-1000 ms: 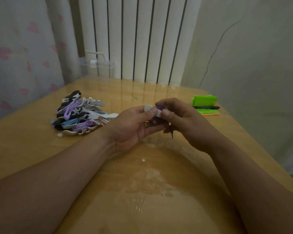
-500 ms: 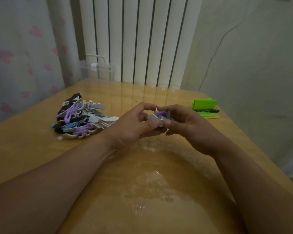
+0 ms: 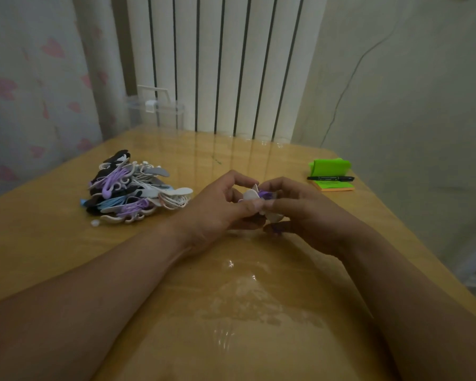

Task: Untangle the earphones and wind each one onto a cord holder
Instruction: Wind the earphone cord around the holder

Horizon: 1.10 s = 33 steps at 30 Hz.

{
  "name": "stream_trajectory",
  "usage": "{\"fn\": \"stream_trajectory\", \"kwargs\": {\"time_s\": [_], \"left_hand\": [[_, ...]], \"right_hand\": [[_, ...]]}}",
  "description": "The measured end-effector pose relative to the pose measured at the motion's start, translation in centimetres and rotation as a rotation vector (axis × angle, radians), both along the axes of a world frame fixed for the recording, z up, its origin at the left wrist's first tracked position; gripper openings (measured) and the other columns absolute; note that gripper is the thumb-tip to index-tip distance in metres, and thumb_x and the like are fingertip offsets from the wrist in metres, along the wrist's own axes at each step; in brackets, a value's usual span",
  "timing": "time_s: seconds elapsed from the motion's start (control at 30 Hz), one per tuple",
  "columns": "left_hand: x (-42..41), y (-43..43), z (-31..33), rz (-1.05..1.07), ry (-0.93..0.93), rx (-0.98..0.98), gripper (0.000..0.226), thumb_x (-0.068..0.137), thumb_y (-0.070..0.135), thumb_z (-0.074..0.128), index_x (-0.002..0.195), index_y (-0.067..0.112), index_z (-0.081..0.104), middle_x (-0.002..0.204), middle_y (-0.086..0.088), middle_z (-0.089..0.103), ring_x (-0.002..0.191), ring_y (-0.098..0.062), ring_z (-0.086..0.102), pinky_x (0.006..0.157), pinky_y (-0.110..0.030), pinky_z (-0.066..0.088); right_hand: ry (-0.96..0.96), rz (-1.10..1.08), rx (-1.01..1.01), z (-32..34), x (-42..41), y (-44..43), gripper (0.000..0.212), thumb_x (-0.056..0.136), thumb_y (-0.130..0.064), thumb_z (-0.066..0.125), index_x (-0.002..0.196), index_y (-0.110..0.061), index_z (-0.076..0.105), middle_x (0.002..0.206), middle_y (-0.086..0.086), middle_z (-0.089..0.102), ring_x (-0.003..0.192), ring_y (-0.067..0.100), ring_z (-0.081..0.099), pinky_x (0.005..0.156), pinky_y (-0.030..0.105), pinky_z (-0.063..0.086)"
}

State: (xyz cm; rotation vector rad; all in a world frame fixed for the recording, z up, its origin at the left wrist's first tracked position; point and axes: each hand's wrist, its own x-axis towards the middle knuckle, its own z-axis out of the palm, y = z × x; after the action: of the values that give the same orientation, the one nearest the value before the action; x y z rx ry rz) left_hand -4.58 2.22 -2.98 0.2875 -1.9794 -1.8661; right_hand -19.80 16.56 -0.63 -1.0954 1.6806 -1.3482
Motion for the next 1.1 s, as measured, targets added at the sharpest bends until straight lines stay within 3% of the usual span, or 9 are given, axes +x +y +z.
{"fn": "stream_trajectory", "kwargs": {"time_s": [0.13,0.3,0.37,0.47,0.57,0.7,0.93,1.03,1.1], "left_hand": [[-0.1,0.2,-0.2,0.039,-0.044,-0.175,0.033,0.095,0.023,0.076,0.125,0.027,0.062,0.110,-0.018,0.065,0.100,-0.026,0.075,0.090,-0.041,0.063],[-0.4,0.3,-0.4,0.050,-0.031,-0.188,0.035,0.094,0.020,0.077,0.126,0.025,0.063,0.101,-0.013,0.061,0.099,-0.030,0.073,0.087,-0.041,0.064],[-0.5,0.3,-0.4,0.055,-0.042,-0.217,0.035,0.094,0.021,0.077,0.125,0.027,0.063,0.100,-0.011,0.062,0.095,-0.025,0.074,0.083,-0.032,0.063],[-0.5,0.3,-0.4,0.081,-0.048,-0.216,0.034,0.095,0.023,0.076,0.125,0.027,0.062,0.094,-0.009,0.064,0.083,-0.011,0.073,0.073,-0.021,0.058],[-0.6,-0.2,-0.4,0.098,-0.027,-0.014,0.035,0.096,0.022,0.074,0.126,0.016,0.059,0.094,-0.016,0.070,0.087,-0.026,0.076,0.082,-0.040,0.064],[-0.8,-0.3,-0.4,0.106,-0.018,0.200,0.033,0.100,0.018,0.067,0.124,0.002,0.052,0.096,-0.021,0.070,0.089,-0.033,0.077,0.081,-0.043,0.066],[-0.6,-0.5,-0.3,-0.040,-0.088,0.129,0.034,0.098,0.023,0.070,0.126,0.004,0.064,0.111,-0.018,0.074,0.106,-0.031,0.075,0.091,-0.042,0.062],[-1.1,-0.4,-0.6,0.022,-0.069,0.142,0.029,0.099,0.021,0.069,0.122,0.003,0.067,0.112,-0.021,0.073,0.104,-0.031,0.076,0.088,-0.039,0.063],[-1.3,-0.4,-0.7,0.092,-0.025,0.207,0.027,0.100,0.019,0.068,0.118,-0.001,0.067,0.100,-0.019,0.071,0.097,-0.029,0.076,0.082,-0.034,0.063]], "right_hand": [[-0.008,-0.151,0.018,-0.6,0.9,-1.0,0.019,0.101,-0.032,0.065,0.106,-0.015,0.070,0.109,0.015,0.075,0.091,0.029,0.071,0.072,0.041,0.056],[0.001,-0.233,-0.023,-0.5,1.6,-1.4,0.005,0.099,-0.021,0.067,0.099,-0.016,0.065,0.092,0.013,0.071,0.070,0.023,0.066,0.055,0.034,0.054],[0.028,-0.242,-0.023,-0.4,1.7,-1.4,0.005,0.099,-0.020,0.067,0.098,-0.017,0.064,0.092,0.015,0.071,0.069,0.024,0.066,0.053,0.033,0.052],[0.064,-0.215,-0.034,-0.6,1.8,-1.3,0.007,0.101,-0.023,0.066,0.100,-0.016,0.063,0.094,0.016,0.074,0.070,0.025,0.069,0.055,0.035,0.057],[0.081,-0.169,-0.060,-0.4,1.9,-1.0,0.015,0.107,-0.027,0.058,0.106,-0.014,0.065,0.096,0.015,0.074,0.074,0.024,0.073,0.063,0.036,0.062],[0.108,-0.131,-0.033,-0.3,1.4,-0.9,0.014,0.107,-0.019,0.057,0.116,-0.012,0.065,0.108,0.014,0.072,0.091,0.026,0.073,0.073,0.040,0.064],[0.292,-0.115,-0.051,0.1,1.3,-0.5,0.019,0.107,-0.021,0.057,0.117,-0.019,0.073,0.101,0.000,0.077,0.081,0.008,0.071,0.063,0.018,0.052],[0.214,-0.166,-0.028,-0.6,1.5,-1.2,0.026,0.109,-0.033,0.053,0.129,-0.025,0.066,0.115,-0.001,0.071,0.098,0.015,0.071,0.071,0.023,0.056],[0.076,-0.207,-0.045,-0.6,1.5,-1.6,0.030,0.107,-0.030,0.056,0.136,-0.025,0.059,0.124,0.003,0.068,0.104,0.020,0.071,0.073,0.027,0.058]]}}
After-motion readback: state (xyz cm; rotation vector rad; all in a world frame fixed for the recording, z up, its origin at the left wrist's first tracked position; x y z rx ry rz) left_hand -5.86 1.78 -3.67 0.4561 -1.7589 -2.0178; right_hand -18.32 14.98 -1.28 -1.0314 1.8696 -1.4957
